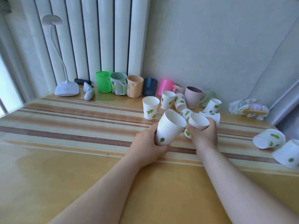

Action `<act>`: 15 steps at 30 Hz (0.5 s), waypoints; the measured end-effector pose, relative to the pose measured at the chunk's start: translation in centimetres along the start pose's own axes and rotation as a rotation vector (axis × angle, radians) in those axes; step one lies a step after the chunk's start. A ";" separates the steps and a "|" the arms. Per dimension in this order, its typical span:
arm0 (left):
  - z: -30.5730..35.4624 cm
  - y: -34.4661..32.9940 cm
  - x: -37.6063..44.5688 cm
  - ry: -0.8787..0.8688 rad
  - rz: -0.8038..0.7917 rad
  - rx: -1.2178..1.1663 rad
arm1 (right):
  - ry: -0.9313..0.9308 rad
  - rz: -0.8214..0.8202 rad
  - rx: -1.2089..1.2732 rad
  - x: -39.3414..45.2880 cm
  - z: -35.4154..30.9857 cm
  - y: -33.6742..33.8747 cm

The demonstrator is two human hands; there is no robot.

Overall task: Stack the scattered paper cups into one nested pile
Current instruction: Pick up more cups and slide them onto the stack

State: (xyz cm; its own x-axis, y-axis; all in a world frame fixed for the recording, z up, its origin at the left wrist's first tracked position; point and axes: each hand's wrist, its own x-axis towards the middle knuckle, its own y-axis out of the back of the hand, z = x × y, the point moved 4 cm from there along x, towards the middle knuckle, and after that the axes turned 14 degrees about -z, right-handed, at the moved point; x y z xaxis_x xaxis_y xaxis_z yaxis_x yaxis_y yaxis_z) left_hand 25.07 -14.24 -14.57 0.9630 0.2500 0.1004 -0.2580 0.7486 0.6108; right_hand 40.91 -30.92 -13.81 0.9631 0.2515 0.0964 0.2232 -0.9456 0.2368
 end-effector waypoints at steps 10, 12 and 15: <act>0.6 -0.6 0.2 -0.052 0.023 0.079 | 0.052 -0.171 0.912 -0.8 -2.1 2.4; 0.8 -0.6 0.0 -0.058 0.027 0.087 | 0.079 -0.295 0.839 -1.3 -3.3 1.5; 0.8 -0.6 -0.1 -0.069 0.029 0.090 | 0.161 -0.413 0.704 -2.0 -4.0 0.5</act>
State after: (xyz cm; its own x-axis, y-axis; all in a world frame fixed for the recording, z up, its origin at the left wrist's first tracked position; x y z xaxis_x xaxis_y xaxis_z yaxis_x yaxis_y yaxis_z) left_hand 25.24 -15.22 -14.34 0.9590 0.2262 0.1709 -0.2812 0.6826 0.6746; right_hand 38.46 -31.07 -10.05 0.7614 0.5827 0.2842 0.6477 -0.6653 -0.3712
